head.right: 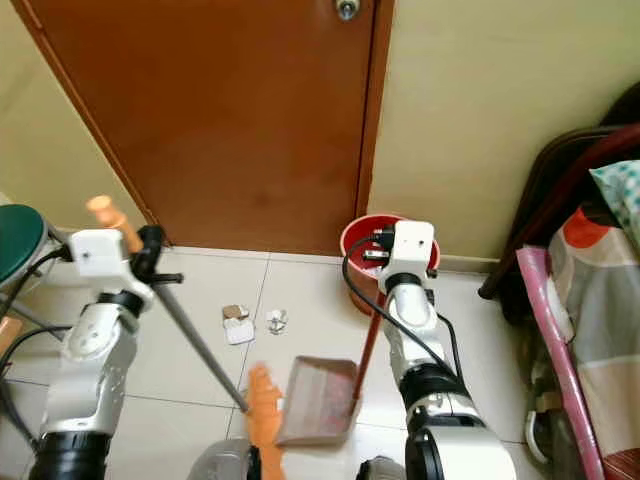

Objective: Sweep floor

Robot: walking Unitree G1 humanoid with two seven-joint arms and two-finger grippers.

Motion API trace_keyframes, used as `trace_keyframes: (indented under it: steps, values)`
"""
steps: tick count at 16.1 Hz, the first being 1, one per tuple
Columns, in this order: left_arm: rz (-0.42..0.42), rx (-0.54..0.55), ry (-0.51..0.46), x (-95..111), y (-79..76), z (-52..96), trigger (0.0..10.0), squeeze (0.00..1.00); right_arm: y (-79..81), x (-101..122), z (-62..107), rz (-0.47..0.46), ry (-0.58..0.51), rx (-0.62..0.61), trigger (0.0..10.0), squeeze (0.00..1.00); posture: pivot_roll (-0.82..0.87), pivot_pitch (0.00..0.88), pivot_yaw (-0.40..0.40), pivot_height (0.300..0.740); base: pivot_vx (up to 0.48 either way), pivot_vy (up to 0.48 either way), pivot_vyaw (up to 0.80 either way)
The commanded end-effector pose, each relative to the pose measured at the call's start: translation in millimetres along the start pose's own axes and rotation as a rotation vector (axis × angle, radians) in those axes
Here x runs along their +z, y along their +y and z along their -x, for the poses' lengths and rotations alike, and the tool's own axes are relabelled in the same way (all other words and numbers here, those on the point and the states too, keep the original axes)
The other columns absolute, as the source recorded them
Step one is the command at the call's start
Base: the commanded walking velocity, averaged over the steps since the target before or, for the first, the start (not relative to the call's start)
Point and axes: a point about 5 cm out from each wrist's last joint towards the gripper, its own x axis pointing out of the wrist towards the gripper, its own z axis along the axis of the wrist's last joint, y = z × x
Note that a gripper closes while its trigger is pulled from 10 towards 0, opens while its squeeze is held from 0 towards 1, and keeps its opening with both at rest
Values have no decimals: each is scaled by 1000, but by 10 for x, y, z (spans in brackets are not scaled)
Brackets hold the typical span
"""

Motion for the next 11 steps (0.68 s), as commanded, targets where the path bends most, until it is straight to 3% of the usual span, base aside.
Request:
trace_keyframes:
  steps: [1, 4, 6, 7, 8, 11]
  values:
    - [-29, -28, -61, 197, -9, -86, 10000, 0, -3, 98, -18, -16, -51, -14, 10000, 0, 135, 1, 116, 740, 0, 0, 0]
    - [-39, -53, -71, 222, -23, -145, 10000, 0, 52, 133, 10, 30, -87, 7, 10000, 0, 119, 6, 105, 740, 0, 0, 0]
    - [-88, -74, -89, 221, -28, -131, 10000, 0, 125, 230, -10, 71, -134, 58, 10000, 0, 109, 4, 96, 740, 0, 0, 0]
    - [-128, -102, -74, 169, -16, -112, 10000, 0, 180, 347, -43, 135, -194, 99, 10000, 0, 79, 0, 98, 740, 0, 0, 0]
    - [-152, -114, -70, 146, -18, -99, 10000, 0, 173, 408, -62, 179, -223, 110, 10000, 0, 79, 0, 98, 740, 0, 0, 0]
    - [-158, -114, -50, 68, -16, -59, 10000, 0, 8, 430, -120, 177, -199, 53, 10000, 0, 91, 3, 69, 740, 0, 0, 0]
